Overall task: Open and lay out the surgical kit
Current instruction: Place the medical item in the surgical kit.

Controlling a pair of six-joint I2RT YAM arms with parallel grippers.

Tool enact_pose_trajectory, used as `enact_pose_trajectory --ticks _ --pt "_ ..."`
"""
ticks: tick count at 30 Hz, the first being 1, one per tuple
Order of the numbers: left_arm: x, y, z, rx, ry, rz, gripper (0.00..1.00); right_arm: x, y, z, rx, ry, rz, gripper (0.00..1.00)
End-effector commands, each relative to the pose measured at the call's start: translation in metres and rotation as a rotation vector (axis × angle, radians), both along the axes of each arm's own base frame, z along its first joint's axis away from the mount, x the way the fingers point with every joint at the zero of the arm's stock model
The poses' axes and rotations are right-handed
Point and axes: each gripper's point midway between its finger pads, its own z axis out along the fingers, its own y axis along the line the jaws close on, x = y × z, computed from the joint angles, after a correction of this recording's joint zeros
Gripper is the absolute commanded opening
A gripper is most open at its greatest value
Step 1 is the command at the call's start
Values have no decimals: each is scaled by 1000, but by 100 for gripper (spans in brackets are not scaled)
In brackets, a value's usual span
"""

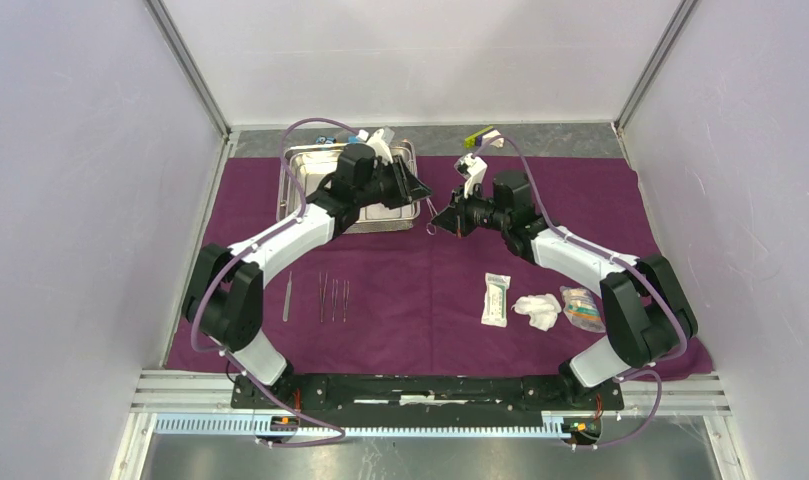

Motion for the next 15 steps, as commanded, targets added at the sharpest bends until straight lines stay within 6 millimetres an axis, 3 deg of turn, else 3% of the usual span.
enact_pose_trajectory --ticks 1,11,15 --pt "0 -13 10 -30 -13 -32 30 6 0 8 31 -21 -7 0" --pt "3 -17 6 -1 -10 -41 16 5 0 4 39 -5 -3 1" --pt "7 -14 5 33 -24 -27 7 5 -2 5 30 -12 -3 15"
